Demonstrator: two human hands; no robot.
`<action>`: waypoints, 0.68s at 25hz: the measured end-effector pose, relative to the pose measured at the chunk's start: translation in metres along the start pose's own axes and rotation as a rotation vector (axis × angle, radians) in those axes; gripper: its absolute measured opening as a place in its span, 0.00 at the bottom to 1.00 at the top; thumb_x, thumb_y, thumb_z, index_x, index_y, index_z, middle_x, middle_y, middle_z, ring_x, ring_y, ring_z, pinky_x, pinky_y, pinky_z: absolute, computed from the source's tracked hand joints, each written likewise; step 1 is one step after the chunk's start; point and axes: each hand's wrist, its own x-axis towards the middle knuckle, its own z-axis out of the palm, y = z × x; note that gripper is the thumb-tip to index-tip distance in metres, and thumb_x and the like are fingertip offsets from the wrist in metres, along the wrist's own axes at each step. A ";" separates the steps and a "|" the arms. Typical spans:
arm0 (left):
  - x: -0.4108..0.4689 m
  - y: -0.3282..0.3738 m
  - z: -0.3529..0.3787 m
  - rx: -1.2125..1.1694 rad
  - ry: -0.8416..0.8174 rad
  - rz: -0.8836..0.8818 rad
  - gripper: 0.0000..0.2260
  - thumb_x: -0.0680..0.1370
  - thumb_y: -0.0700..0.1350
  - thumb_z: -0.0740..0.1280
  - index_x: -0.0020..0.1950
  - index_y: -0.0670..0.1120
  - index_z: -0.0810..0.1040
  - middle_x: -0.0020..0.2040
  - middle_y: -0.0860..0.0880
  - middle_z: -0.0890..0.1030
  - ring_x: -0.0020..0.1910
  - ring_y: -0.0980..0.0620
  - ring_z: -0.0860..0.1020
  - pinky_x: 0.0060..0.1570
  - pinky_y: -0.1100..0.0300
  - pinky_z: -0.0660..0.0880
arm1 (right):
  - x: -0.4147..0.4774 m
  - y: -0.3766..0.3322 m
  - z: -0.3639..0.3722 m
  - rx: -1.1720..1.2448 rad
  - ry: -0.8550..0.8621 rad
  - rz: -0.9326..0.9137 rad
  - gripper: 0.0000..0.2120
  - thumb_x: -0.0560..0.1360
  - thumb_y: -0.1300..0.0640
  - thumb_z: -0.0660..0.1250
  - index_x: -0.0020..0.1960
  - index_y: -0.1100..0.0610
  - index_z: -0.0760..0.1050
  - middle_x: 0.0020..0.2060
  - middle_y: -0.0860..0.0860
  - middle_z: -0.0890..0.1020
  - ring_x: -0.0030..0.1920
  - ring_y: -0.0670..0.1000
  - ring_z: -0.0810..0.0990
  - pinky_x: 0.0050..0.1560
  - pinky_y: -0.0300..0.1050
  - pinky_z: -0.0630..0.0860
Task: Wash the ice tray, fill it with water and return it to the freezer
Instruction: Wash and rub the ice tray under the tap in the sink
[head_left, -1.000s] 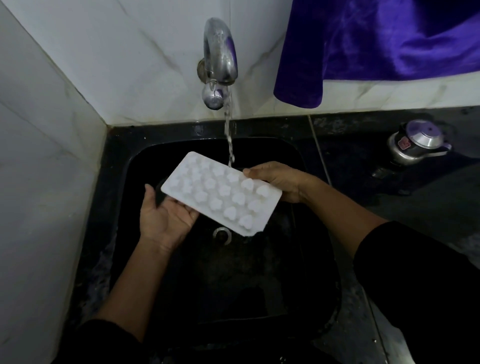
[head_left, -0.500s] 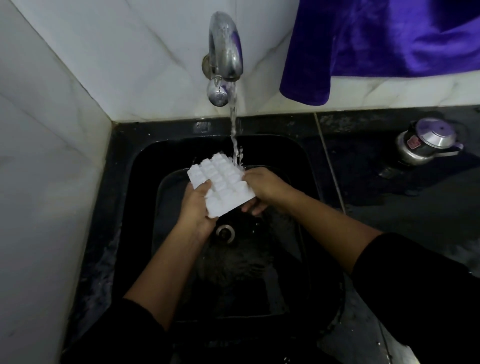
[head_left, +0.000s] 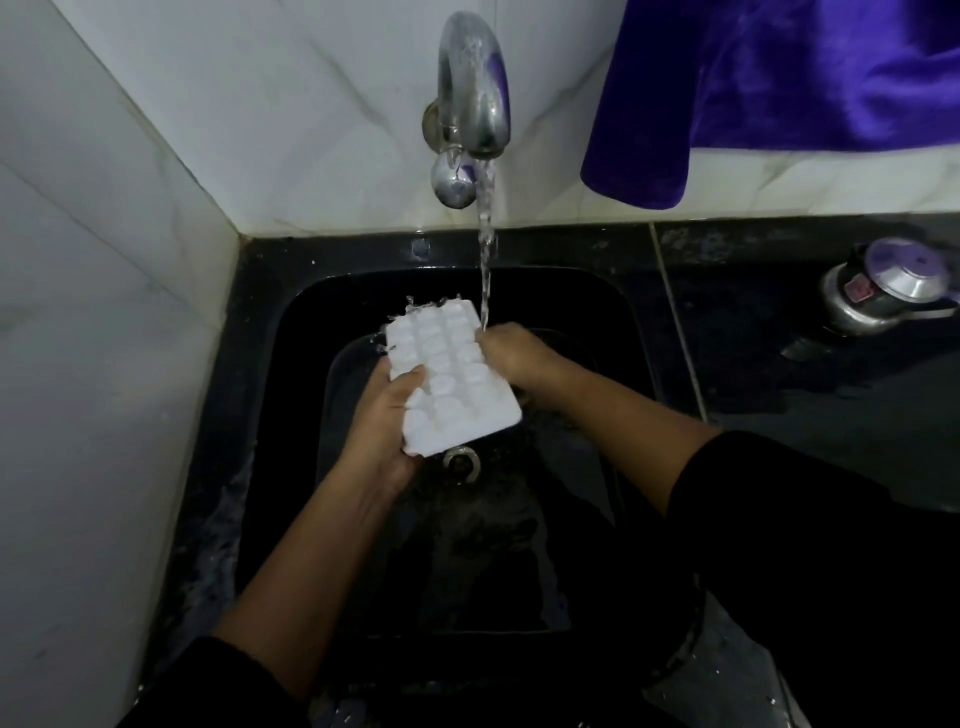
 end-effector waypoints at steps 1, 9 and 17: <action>-0.008 -0.002 0.005 0.040 -0.027 -0.013 0.22 0.81 0.41 0.68 0.76 0.45 0.73 0.63 0.43 0.83 0.54 0.48 0.85 0.44 0.56 0.84 | 0.010 0.001 -0.006 0.023 0.059 0.018 0.16 0.84 0.53 0.61 0.60 0.64 0.80 0.50 0.59 0.85 0.42 0.54 0.83 0.32 0.41 0.76; -0.003 -0.003 0.000 0.087 0.012 0.020 0.18 0.84 0.40 0.65 0.74 0.44 0.74 0.66 0.40 0.83 0.55 0.45 0.85 0.43 0.55 0.83 | 0.002 0.018 0.012 0.337 0.043 0.128 0.13 0.85 0.53 0.60 0.53 0.60 0.80 0.44 0.54 0.84 0.42 0.54 0.83 0.40 0.45 0.80; -0.022 -0.002 0.026 0.180 -0.051 0.013 0.15 0.84 0.43 0.67 0.72 0.49 0.77 0.60 0.45 0.86 0.57 0.44 0.86 0.47 0.53 0.84 | -0.004 0.019 -0.006 0.297 0.206 0.124 0.26 0.83 0.39 0.58 0.62 0.59 0.80 0.55 0.56 0.85 0.54 0.58 0.85 0.59 0.54 0.81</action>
